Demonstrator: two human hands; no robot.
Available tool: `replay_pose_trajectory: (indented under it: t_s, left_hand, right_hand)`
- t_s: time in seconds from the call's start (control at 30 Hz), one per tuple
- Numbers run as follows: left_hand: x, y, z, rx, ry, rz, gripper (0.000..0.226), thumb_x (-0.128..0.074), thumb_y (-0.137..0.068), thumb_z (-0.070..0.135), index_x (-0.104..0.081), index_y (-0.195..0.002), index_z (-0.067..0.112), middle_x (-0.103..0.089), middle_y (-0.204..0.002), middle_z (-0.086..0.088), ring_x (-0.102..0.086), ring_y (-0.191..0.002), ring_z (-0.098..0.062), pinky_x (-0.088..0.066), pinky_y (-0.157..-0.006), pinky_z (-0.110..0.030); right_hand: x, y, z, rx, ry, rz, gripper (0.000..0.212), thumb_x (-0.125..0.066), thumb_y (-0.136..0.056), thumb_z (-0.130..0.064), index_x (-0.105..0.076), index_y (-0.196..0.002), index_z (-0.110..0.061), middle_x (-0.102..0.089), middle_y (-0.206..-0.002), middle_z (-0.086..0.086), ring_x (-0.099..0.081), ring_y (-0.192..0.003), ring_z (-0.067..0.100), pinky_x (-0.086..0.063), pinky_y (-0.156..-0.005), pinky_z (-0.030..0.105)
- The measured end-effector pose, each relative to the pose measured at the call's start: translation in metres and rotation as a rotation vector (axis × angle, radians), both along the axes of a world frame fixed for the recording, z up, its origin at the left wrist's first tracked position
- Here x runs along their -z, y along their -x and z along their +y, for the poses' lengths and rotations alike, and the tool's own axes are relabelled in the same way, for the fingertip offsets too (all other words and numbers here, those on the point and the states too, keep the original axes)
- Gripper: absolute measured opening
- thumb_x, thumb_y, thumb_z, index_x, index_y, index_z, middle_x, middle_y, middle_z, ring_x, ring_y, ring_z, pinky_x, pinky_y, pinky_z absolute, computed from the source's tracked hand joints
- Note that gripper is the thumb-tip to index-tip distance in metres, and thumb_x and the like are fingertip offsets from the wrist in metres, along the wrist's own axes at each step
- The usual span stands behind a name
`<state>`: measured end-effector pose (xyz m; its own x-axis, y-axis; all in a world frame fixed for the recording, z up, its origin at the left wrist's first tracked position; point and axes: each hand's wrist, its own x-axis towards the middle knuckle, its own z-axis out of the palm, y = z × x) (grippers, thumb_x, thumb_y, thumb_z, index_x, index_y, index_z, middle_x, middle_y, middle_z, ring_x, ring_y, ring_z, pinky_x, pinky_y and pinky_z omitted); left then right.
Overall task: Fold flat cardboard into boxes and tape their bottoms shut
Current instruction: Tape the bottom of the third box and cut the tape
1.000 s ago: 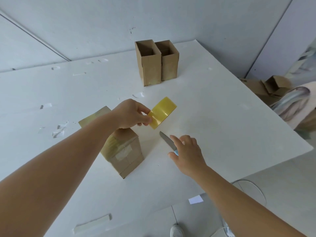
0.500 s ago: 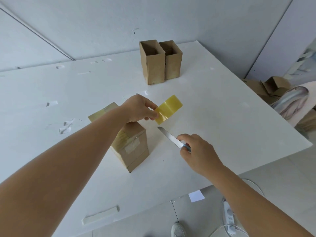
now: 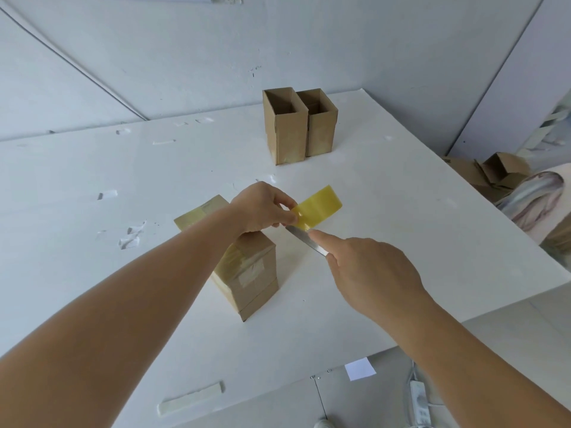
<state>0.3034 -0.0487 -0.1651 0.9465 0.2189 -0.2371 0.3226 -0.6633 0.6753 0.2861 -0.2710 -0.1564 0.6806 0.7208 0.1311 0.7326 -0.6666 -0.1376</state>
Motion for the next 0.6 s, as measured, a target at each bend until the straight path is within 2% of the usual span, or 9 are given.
replay_pose_trajectory:
  t_s: [0.1,0.2,0.3,0.47,0.6]
  left_hand:
    - [0.001,0.000,0.000,-0.002,-0.002,-0.007,0.012,-0.072,-0.073,0.032,-0.074,-0.082,0.040,-0.071,-0.073,0.002,-0.057,-0.065,-0.006,-0.048,-0.067,-0.027]
    - [0.002,-0.002,0.000,-0.013,-0.004,-0.022,0.012,-0.071,-0.072,0.033,-0.074,-0.082,0.039,-0.071,-0.074,0.001,-0.057,-0.063,-0.006,-0.050,-0.068,-0.028]
    - [0.004,-0.004,-0.001,-0.024,-0.006,-0.022,0.011,-0.072,-0.071,0.032,-0.074,-0.080,0.039,-0.071,-0.073,0.002,-0.056,-0.061,-0.004,-0.048,-0.065,-0.025]
    - [0.005,-0.005,-0.002,-0.026,-0.010,-0.025,0.011,-0.072,-0.072,0.031,-0.074,-0.080,0.038,-0.066,-0.058,0.015,-0.054,-0.052,0.006,-0.043,-0.058,-0.020]
    - [0.004,-0.005,-0.001,-0.024,-0.002,-0.035,0.010,-0.073,-0.072,0.033,-0.074,-0.081,0.037,-0.066,-0.057,0.014,-0.055,-0.054,0.005,-0.045,-0.062,-0.022]
  right_hand:
    - [-0.012,-0.001,0.001,0.006,0.052,0.004,0.045,-0.043,-0.091,-0.016,-0.039,-0.130,-0.038,-0.061,-0.080,-0.005,-0.059,-0.072,0.024,-0.033,-0.053,0.029]
    - [-0.026,-0.002,-0.005,0.023,0.063,-0.020,0.038,-0.043,-0.090,-0.017,-0.044,-0.122,-0.036,-0.057,-0.075,-0.006,-0.055,-0.068,0.022,-0.028,-0.047,0.028]
    - [-0.034,-0.002,-0.008,0.026,0.058,-0.023,0.036,-0.043,-0.090,-0.019,-0.047,-0.122,-0.035,-0.060,-0.079,-0.005,-0.056,-0.069,0.022,-0.035,-0.052,0.029]
    - [-0.032,-0.007,-0.003,0.010,0.082,-0.016,0.032,-0.042,-0.091,-0.019,-0.048,-0.118,-0.034,-0.056,-0.075,-0.005,-0.053,-0.067,0.022,-0.024,-0.045,0.027]
    - [-0.026,-0.007,0.008,-0.004,0.136,-0.038,0.030,-0.043,-0.092,-0.016,-0.048,-0.117,-0.032,-0.048,-0.072,-0.005,-0.048,-0.063,0.021,-0.020,-0.045,0.026]
